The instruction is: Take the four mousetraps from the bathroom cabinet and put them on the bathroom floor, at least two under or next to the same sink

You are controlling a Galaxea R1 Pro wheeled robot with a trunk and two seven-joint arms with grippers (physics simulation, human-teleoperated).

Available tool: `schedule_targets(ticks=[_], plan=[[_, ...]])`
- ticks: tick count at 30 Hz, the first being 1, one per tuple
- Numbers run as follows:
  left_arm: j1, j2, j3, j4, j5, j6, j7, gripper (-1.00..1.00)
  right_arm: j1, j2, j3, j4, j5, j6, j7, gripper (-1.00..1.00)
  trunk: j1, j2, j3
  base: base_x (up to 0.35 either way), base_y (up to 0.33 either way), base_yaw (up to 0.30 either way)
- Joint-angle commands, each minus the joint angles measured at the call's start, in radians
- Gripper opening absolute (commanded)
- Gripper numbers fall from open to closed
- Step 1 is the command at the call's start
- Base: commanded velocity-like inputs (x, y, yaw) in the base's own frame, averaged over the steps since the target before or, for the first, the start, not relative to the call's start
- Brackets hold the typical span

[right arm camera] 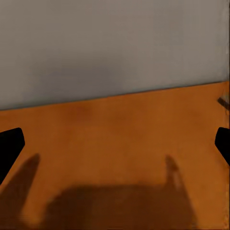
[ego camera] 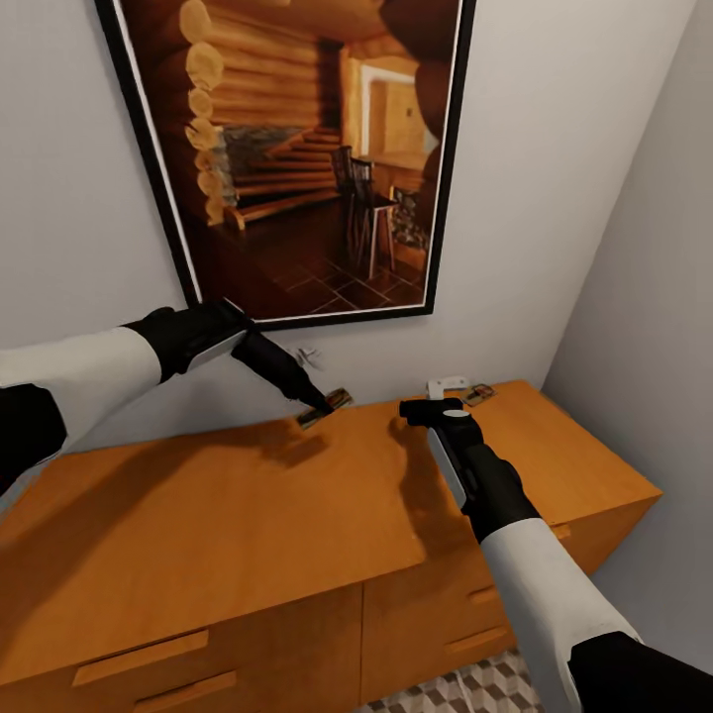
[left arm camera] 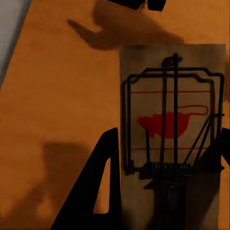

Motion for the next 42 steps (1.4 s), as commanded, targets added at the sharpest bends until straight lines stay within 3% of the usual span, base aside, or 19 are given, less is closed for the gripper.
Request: schedule_targets(ticks=[1, 6, 11, 19, 40, 41, 42], plan=[[-0.002, -0.001, -0.006, -0.001, 0.009, 0.007, 0.002, -1.00, -0.001, -0.002, 0.002, -0.001, -0.005, 0.004, -0.008, 1.00, 0.000, -0.001, -0.001, 0.185, -0.191, 0.000], [0.027, -0.018, -0.036, -0.029, 0.006, 0.012, 0.001, -1.00, 0.028, -0.031, -0.001, 0.027, -0.008, 0.008, -0.004, 1.00, 0.000, -0.001, -0.001, 0.000, 0.000, 0.000], [0.056, 0.011, -0.035, -0.027, 0.007, 0.012, 0.000, -1.00, 0.042, -0.038, 0.000, 0.041, -0.002, 0.006, -0.004, 1.00, 0.000, -0.001, -0.001, 0.000, 0.000, 0.000], [0.092, 0.016, -0.037, -0.004, 0.007, 0.012, -0.001, -1.00, 0.052, -0.041, 0.001, 0.030, 0.002, 0.006, -0.002, 1.00, 0.000, -0.001, -0.001, -0.008, 0.000, 0.000], [0.093, -0.001, -0.030, -0.033, 0.011, 0.013, -0.001, -1.00, 0.053, -0.043, 0.001, 0.030, 0.122, 0.006, -0.004, 1.00, 0.000, -0.001, -0.001, -0.220, 0.000, 0.000], [0.093, -0.002, -0.030, -0.033, 0.011, 0.013, -0.001, -1.00, 0.053, -0.043, 0.001, 0.058, 0.002, 0.006, -0.004, 1.00, 0.000, -0.001, -0.001, -0.096, 0.000, 0.000], [0.093, -0.002, -0.030, -0.033, 0.012, 0.013, -0.001, -1.00, 0.053, -0.044, 0.001, 0.057, 0.002, 0.006, -0.004, 1.00, 0.000, -0.001, -0.001, -0.061, 0.000, 0.000]])
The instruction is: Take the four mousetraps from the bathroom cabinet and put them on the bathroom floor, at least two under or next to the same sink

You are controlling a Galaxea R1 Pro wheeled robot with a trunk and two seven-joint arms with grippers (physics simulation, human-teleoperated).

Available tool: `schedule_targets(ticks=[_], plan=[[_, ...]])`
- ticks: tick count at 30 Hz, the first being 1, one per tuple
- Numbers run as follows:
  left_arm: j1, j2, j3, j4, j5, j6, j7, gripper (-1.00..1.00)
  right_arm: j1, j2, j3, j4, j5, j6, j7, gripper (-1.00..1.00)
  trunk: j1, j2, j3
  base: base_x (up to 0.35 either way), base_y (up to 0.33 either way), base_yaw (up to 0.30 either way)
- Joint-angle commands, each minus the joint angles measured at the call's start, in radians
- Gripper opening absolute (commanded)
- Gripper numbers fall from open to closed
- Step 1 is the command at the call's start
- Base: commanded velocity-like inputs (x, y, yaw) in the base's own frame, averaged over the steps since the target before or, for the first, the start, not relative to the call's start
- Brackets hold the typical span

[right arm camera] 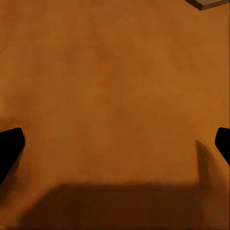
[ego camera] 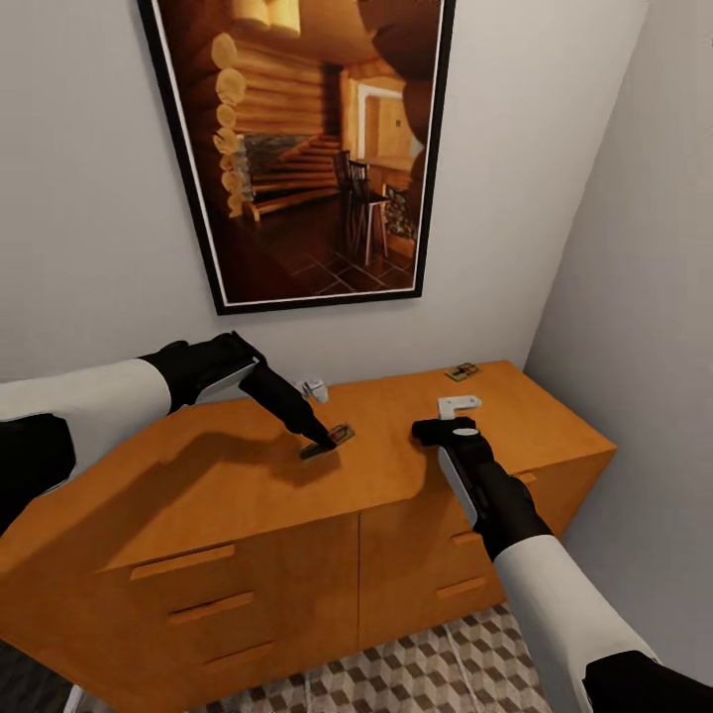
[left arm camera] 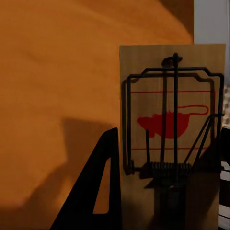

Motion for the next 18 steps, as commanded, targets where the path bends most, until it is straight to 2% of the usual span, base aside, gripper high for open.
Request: schedule_targets(ticks=[1, 8, 18], plan=[[-0.002, 0.001, -0.006, -0.002, 0.009, 0.007, 0.002, -1.00, 0.000, 0.000, 0.003, 0.034, -0.016, 0.004, -0.006, 1.00, 0.000, -0.001, -0.001, -0.049, 0.000, 0.000], [-0.002, 0.004, 0.000, -0.004, 0.011, 0.007, 0.000, -1.00, 0.000, -0.001, 0.003, 0.037, -0.017, 0.004, -0.005, 1.00, 0.000, -0.001, -0.001, -0.013, 0.000, 0.000], [-0.002, -0.016, 0.002, -0.020, 0.010, 0.008, 0.000, -1.00, 0.000, -0.002, 0.003, 0.036, -0.020, 0.005, -0.006, 1.00, -0.038, 0.069, 0.030, 0.000, 0.000, 0.000]])
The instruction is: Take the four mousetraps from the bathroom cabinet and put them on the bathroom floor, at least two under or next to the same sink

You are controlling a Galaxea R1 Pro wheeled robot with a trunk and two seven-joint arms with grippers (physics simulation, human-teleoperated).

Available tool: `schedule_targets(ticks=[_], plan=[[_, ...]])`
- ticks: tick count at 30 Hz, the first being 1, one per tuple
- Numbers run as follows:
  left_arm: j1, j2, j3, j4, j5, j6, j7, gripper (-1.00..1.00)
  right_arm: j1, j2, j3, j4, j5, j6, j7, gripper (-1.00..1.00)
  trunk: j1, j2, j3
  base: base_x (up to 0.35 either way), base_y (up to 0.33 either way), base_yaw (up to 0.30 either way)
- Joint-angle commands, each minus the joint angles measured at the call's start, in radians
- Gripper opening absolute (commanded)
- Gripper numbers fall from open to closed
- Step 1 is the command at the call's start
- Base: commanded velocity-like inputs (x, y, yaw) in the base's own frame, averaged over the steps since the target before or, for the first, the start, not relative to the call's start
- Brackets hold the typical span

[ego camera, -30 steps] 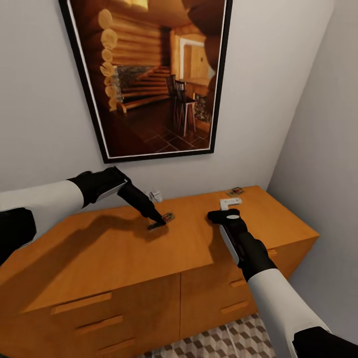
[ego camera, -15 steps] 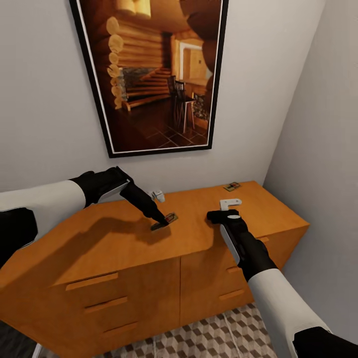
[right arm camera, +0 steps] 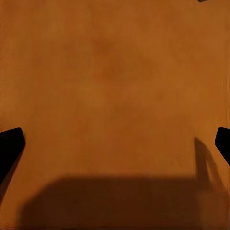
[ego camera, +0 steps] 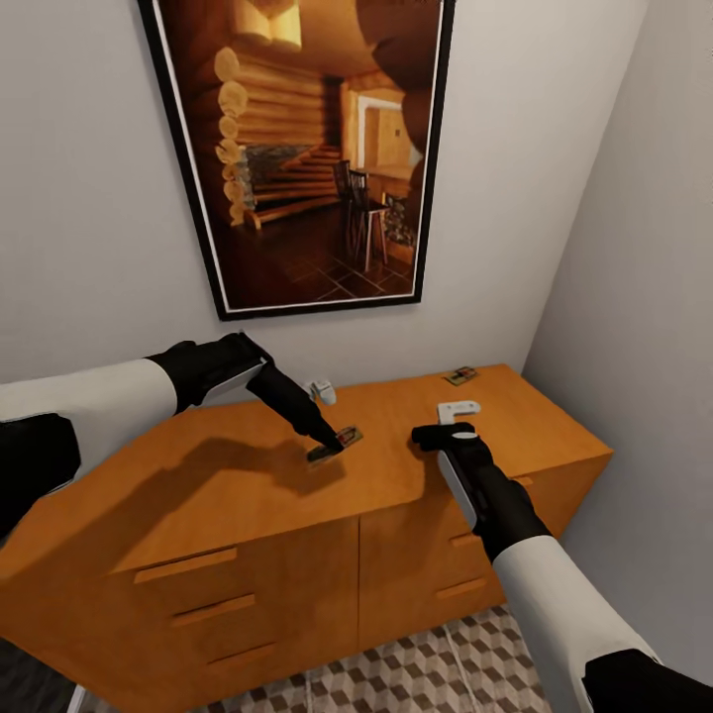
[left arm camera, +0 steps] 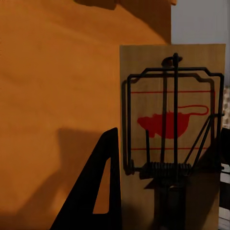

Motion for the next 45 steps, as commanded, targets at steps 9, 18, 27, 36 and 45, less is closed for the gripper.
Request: schedule_targets(ticks=[9, 18, 27, 36, 45], plan=[[-0.002, -0.013, -0.006, -0.001, 0.009, 0.007, 0.002, -1.00, 0.000, -0.002, 0.003, -0.001, -0.013, 0.005, -0.006, 1.00, -0.035, 0.063, 0.027, 0.000, 0.000, 0.000], [-0.002, -0.028, -0.006, 0.003, 0.009, 0.008, 0.002, -1.00, 0.000, -0.003, 0.001, -0.007, -0.013, 0.008, -0.006, 1.00, -0.069, 0.126, 0.055, 0.000, 0.000, 0.000], [-0.002, -0.026, -0.008, 0.014, 0.010, 0.008, 0.004, -1.00, 0.000, -0.028, -0.002, -0.047, -0.018, 0.016, -0.006, 1.00, -0.104, 0.189, 0.083, 0.000, 0.000, 0.003], [-0.002, -0.025, 0.007, 0.012, 0.013, 0.257, 0.009, -1.00, 0.000, -0.068, -0.036, -0.136, -0.020, 0.065, -0.010, 1.00, -0.138, 0.252, 0.112, 0.000, 0.000, 0.224], [-0.001, -0.029, 0.019, 0.001, 0.016, 0.295, 0.011, -1.00, 0.000, -0.076, -0.042, -0.182, -0.016, 0.115, -0.012, 1.00, -0.173, 0.315, 0.140, 0.000, 0.000, 0.286]])
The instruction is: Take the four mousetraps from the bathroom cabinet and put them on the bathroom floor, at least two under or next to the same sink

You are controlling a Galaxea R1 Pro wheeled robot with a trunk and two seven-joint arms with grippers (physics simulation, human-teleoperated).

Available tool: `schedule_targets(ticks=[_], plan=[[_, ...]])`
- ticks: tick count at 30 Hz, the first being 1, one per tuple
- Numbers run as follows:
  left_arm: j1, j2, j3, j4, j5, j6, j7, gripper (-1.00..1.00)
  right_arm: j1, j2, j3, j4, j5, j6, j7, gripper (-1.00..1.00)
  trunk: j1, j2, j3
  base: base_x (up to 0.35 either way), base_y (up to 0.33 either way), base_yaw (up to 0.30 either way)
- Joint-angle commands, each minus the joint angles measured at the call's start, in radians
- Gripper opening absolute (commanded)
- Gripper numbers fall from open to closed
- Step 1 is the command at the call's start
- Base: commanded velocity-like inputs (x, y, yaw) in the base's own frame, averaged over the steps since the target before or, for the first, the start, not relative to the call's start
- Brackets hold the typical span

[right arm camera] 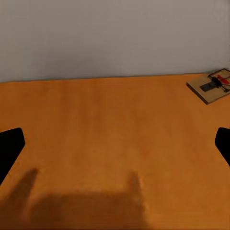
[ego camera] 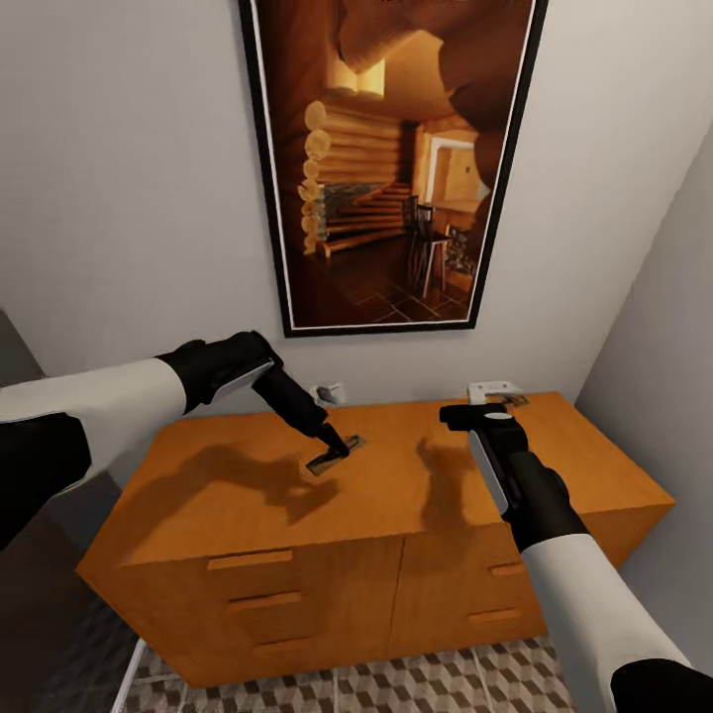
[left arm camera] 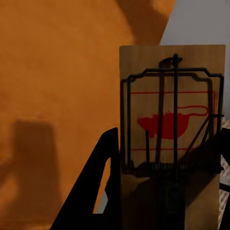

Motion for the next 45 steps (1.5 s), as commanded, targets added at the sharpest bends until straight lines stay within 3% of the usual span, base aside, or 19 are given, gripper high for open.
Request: schedule_targets(ticks=[1, 5, 19, 37, 45], plan=[[-0.002, 0.001, -0.006, -0.001, 0.006, 0.005, 0.001, -1.00, -0.001, 0.000, 0.002, -0.001, -0.005, 0.004, -0.007, 1.00, -0.004, 0.006, 0.002, 0.000, 0.000, 0.288], [-0.001, 0.000, -0.006, -0.002, 0.008, 0.008, 0.001, -1.00, -0.001, -0.001, 0.002, -0.003, -0.002, 0.005, -0.008, 1.00, -0.019, 0.034, 0.014, 0.000, 0.000, 0.289], [-0.001, -0.010, 0.001, 0.006, 0.008, 0.011, 0.001, -1.00, -0.001, -0.001, 0.008, -0.002, 0.001, 0.005, -0.010, 1.00, -0.019, 0.034, 0.014, 0.004, -0.004, 0.263], [0.000, -0.065, 0.001, 0.010, 0.007, 0.012, 0.004, -1.00, 0.002, 0.000, 0.008, 0.002, -0.003, 0.003, -0.009, 1.00, -0.019, 0.034, 0.014, 0.213, -0.215, 0.013], [0.034, -0.068, -0.006, -0.002, 0.019, 0.012, -0.020, -1.00, 0.019, -0.009, 0.018, 0.036, 0.007, -0.002, -0.015, 1.00, -0.019, 0.034, 0.014, 0.061, -0.060, 0.000]])
